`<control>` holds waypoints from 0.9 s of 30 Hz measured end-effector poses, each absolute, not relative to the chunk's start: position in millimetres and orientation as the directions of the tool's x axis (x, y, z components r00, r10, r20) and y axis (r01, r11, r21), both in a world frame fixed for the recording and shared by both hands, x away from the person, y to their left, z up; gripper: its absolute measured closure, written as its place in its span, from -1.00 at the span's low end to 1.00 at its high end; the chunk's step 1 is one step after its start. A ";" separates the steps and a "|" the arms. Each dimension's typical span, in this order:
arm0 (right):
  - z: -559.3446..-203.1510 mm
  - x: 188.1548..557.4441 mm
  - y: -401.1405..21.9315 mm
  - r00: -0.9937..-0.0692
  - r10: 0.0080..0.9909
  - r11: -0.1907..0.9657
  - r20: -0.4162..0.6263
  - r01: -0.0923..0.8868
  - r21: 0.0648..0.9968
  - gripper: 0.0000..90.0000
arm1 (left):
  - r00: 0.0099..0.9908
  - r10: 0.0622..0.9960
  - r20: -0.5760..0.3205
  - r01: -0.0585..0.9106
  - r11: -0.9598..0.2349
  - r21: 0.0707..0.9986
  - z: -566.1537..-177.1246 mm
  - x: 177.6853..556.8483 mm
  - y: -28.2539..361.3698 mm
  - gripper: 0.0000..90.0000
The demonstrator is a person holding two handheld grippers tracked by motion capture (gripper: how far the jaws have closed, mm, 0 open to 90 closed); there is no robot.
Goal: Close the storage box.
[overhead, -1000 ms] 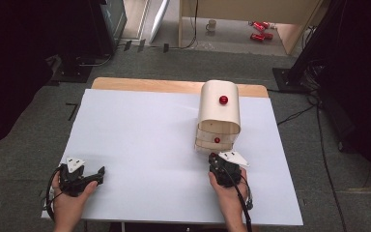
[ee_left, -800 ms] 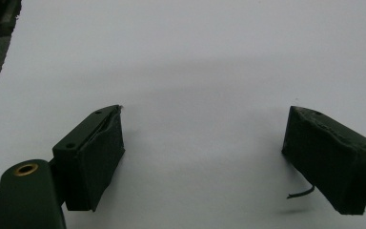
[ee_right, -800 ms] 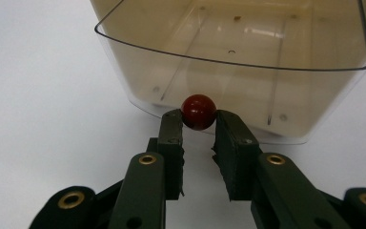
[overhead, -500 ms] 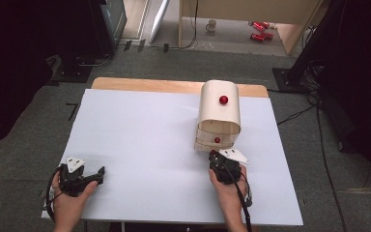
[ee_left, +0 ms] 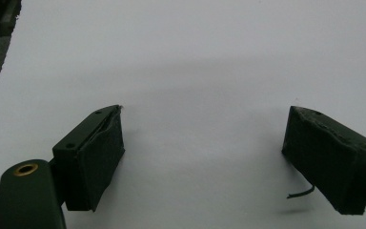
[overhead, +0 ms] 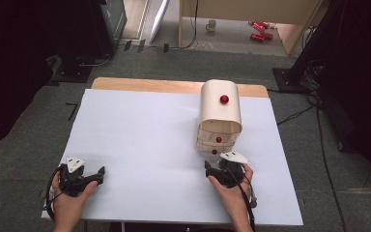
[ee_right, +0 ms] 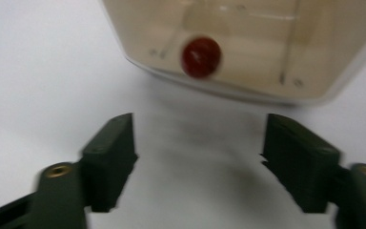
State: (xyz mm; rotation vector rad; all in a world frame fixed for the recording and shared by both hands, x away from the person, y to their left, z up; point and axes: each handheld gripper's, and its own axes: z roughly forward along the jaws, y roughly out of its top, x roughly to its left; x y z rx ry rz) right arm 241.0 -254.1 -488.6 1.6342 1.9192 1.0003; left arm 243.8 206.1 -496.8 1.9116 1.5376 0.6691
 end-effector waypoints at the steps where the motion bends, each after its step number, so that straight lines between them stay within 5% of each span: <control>1: -490.0 239.0 -257.4 -0.201 0.971 0.039 0.127 0.662 0.748 -0.63 | 0.206 0.978 0.021 0.682 -0.158 0.714 -496.9 243.8 206.1 -0.69; 27: -489.9 208.0 -342.2 -0.097 0.992 0.011 0.075 0.678 0.735 -0.98 | 0.204 0.979 0.022 0.681 -0.158 0.715 -497.0 243.8 205.8 -0.69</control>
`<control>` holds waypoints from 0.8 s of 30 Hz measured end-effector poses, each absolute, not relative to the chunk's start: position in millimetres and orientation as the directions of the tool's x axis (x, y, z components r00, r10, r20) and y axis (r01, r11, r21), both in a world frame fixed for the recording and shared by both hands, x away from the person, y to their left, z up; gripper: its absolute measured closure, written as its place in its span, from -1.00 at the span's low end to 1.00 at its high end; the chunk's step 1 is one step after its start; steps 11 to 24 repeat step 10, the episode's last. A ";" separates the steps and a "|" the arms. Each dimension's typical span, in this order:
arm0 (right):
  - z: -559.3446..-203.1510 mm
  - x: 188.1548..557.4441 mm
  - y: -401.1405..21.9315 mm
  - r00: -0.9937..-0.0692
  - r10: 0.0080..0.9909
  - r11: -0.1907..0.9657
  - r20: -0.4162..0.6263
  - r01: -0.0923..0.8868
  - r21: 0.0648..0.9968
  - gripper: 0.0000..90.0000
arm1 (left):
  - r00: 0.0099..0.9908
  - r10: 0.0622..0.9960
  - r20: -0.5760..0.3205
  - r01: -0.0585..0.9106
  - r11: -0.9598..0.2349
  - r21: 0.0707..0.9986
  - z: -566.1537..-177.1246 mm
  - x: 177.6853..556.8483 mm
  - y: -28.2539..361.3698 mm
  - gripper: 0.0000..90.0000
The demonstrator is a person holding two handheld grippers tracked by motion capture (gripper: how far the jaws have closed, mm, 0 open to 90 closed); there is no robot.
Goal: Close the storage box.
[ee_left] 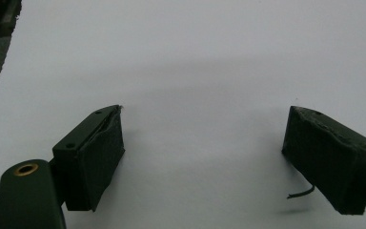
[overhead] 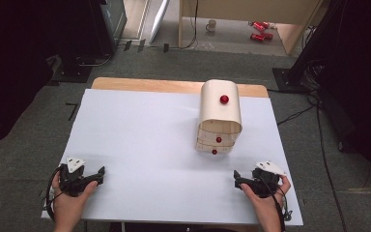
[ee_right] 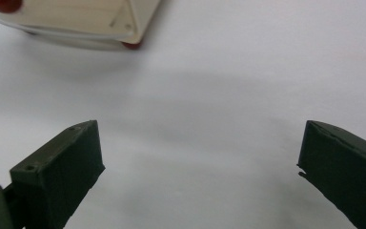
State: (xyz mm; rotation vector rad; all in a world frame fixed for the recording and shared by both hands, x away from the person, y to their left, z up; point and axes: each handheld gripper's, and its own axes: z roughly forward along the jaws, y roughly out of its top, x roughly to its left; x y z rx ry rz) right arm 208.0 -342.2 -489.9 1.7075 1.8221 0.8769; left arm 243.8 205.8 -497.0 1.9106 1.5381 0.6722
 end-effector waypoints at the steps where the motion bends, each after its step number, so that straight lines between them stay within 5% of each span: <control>1: -490.8 206.3 -345.9 -0.093 0.994 0.018 0.061 0.678 0.735 -0.98 | 0.204 0.979 0.022 0.681 -0.159 0.715 -497.0 243.8 205.8 -0.69; 24: -502.9 203.3 -349.9 -0.108 0.994 0.064 0.016 0.693 0.718 -0.97 | 0.205 0.978 0.024 0.680 -0.160 0.715 -497.0 243.7 205.7 -0.69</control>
